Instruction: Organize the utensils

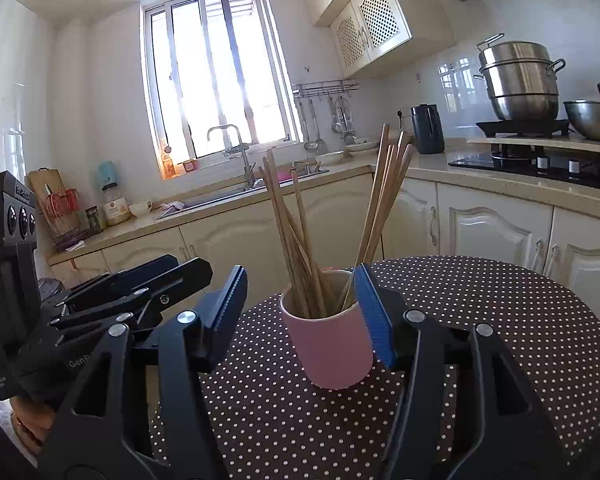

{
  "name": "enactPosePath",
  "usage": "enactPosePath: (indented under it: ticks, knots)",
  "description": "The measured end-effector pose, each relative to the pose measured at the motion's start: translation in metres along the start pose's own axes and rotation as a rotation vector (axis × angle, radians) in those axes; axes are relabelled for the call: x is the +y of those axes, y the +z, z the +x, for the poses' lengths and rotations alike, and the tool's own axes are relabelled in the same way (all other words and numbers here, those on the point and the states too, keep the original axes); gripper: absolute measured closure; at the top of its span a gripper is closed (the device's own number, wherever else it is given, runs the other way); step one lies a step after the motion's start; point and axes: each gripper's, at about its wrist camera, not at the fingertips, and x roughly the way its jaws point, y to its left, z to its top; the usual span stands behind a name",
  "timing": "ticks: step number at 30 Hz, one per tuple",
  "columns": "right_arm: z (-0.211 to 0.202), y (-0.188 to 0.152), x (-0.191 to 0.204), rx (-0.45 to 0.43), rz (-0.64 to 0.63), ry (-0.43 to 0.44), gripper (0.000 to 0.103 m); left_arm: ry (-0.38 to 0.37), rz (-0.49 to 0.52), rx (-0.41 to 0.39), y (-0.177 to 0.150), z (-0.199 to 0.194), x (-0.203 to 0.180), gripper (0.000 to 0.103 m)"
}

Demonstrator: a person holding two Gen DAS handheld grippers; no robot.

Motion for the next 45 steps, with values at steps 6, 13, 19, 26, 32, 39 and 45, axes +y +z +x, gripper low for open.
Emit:
enactPosePath:
  ticks: [6, 13, 19, 26, 32, 39, 45]
  knots:
    - [-0.054, 0.0, 0.031, -0.011, -0.037, -0.078, 0.03, 0.038, 0.04, -0.061, 0.005, -0.059, -0.008, 0.034]
    - [-0.111, 0.0, 0.059, -0.05, -0.026, -0.13, 0.021, 0.028, 0.072, -0.091, 0.007, -0.119, -0.017, 0.029]
    - [-0.152, -0.005, 0.09, -0.091, -0.075, -0.202, 0.017, 0.039, 0.05, -0.145, 0.006, -0.17, -0.019, 0.028]
    - [-0.187, -0.007, 0.122, -0.147, -0.135, -0.253, 0.015, 0.07, 0.053, -0.186, 0.002, -0.211, -0.02, 0.028]
    - [-0.205, -0.007, 0.136, -0.17, -0.16, -0.275, 0.014, 0.077, 0.056, -0.206, -0.001, -0.232, -0.021, 0.028]
    - [-0.215, -0.009, 0.143, -0.19, -0.175, -0.303, 0.014, 0.091, 0.077, -0.229, -0.002, -0.245, -0.025, 0.028]
    - [-0.221, -0.009, 0.148, -0.198, -0.183, -0.301, 0.014, 0.093, 0.078, -0.249, -0.002, -0.254, -0.027, 0.028]
